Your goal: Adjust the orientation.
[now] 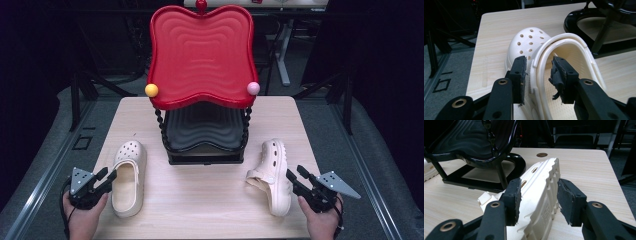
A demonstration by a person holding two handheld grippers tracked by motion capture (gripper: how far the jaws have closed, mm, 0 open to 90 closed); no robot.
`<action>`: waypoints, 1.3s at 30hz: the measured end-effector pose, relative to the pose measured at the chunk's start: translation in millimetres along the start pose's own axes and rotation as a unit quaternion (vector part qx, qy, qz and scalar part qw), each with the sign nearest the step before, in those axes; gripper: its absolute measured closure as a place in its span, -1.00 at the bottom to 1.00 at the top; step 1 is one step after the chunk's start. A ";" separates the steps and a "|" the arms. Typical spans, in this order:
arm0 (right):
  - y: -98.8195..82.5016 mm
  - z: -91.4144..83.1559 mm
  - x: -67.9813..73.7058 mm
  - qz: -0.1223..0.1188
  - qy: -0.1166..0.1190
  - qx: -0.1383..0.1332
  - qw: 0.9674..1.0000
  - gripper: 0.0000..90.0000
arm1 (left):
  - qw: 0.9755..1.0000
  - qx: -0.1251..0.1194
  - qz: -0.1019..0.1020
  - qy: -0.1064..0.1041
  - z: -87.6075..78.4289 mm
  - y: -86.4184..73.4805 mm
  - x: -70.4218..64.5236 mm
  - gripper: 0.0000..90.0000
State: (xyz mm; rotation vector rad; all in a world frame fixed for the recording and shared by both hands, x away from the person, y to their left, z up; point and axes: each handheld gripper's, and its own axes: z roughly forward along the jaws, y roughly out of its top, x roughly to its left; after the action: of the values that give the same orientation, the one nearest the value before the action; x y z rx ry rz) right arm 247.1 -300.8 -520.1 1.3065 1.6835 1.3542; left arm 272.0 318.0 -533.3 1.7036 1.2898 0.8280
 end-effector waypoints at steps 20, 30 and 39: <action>-1.8 0.9 -1.7 0.005 -0.005 0.002 1.000 0.20 | 0.999 0.041 0.034 0.008 19.0 0.1 -0.8 0.62; -1.5 0.3 -2.5 0.005 -0.005 0.002 1.000 0.20 | 0.999 0.045 0.028 0.009 15.5 1.5 -2.7 0.65; -1.5 -0.7 -3.8 0.008 -0.004 -0.002 1.000 0.20 | 0.999 0.043 0.024 -0.001 10.1 3.6 -7.1 0.67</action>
State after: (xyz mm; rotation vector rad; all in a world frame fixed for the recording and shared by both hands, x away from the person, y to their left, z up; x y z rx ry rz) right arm 247.2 -304.5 -521.8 1.3239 1.6684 1.3596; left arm 280.5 308.4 -534.7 1.8088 1.3034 0.8099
